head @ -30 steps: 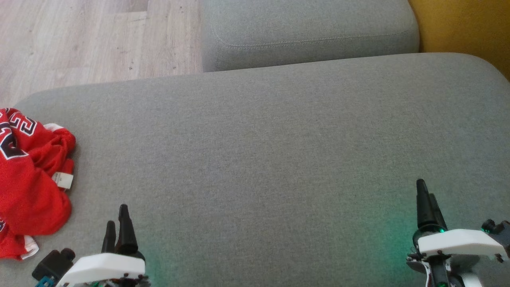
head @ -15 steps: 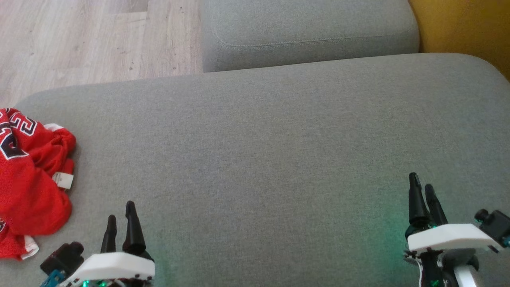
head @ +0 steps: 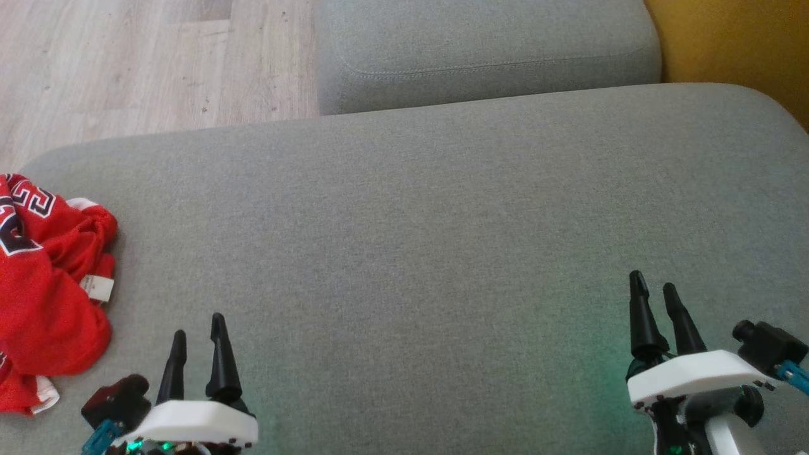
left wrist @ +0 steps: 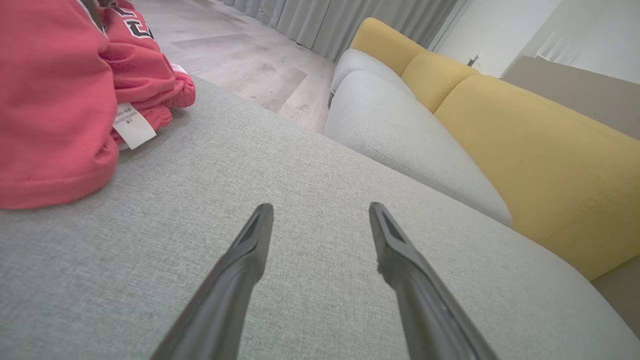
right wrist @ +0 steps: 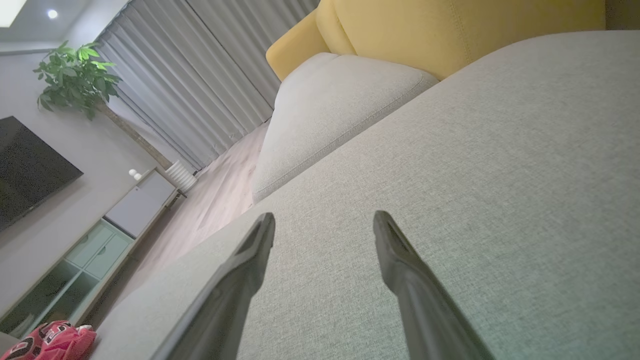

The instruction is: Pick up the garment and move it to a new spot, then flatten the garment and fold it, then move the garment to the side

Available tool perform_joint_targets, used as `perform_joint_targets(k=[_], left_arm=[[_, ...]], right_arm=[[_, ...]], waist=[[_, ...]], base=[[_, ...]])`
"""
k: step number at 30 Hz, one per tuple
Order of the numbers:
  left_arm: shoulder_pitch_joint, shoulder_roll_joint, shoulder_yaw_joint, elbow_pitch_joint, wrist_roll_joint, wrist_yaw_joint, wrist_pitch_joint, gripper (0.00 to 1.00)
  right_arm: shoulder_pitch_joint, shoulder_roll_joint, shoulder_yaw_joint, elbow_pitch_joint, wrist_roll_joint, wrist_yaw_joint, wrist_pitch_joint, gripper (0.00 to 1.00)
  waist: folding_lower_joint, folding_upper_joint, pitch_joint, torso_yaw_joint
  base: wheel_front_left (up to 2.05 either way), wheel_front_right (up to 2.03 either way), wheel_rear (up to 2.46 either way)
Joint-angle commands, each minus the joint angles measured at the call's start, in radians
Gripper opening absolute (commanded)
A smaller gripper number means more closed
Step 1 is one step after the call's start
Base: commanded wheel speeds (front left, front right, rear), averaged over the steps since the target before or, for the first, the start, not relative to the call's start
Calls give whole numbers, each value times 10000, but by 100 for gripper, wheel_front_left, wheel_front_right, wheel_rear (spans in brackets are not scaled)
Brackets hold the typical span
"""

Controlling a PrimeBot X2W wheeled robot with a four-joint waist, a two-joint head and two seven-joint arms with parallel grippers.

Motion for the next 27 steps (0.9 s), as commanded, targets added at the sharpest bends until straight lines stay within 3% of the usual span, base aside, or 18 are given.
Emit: perform_joint_targets(k=[1,27], left_arm=[[-323,240,112,-373,435,103,-165,100],[-200,517,-79,-371,3067,641,-906,100]], right_arm=[[-574,-67,229,-411,-461,53,-134,100],[-570,-82,630,-750,-3648,69,-325,100]], waist=[[0,0,-2,-8],[0,0,-141,-73]], base=[[0,0,0],[0,0,0]])
